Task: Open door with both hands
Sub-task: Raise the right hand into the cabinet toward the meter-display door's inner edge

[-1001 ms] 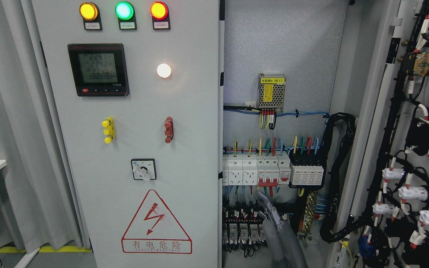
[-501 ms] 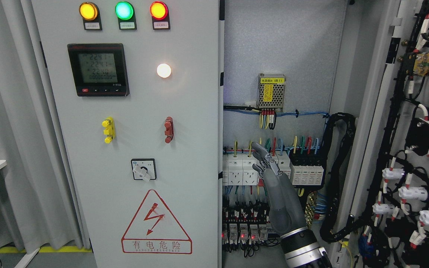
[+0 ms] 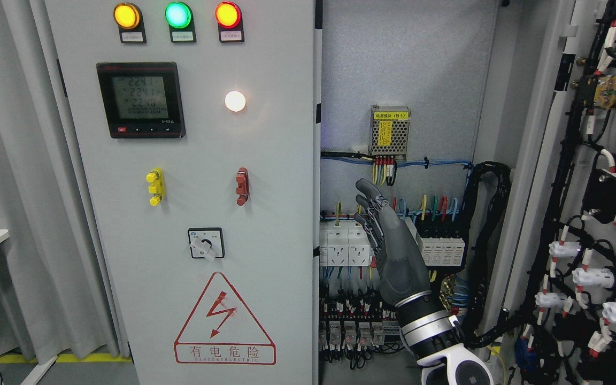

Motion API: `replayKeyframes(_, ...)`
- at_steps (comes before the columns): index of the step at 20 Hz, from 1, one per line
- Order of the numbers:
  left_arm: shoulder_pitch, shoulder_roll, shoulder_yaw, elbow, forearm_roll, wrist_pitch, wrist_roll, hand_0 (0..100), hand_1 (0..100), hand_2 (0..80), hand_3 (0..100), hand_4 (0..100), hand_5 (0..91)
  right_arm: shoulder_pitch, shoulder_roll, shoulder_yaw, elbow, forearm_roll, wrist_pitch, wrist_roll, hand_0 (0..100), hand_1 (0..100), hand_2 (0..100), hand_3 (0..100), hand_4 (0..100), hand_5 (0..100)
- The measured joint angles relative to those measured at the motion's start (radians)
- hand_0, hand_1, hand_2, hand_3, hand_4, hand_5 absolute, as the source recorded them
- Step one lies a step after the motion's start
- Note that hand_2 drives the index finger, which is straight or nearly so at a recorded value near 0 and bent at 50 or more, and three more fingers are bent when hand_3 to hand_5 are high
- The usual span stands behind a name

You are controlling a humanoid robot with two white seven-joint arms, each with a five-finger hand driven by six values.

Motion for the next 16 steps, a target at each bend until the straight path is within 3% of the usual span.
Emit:
replayKeyframes(11,0.000,0.000,0.000,0.001,-0.002,0.001,-0.003,29,0,2.7,3,3,0.0,-0.098,0.001,0.001,0.123,-0.039,0.015,0.074,22,0,0,0,0,0)
replayKeyframes(16,0.000,0.000,0.000,0.001,-0.002,0.005,-0.003,29,0,2.7,3,3,0.0,-0.127,0.001,0.003,0.165,-0.092,0.024,0.086,22,0,0,0,0,0)
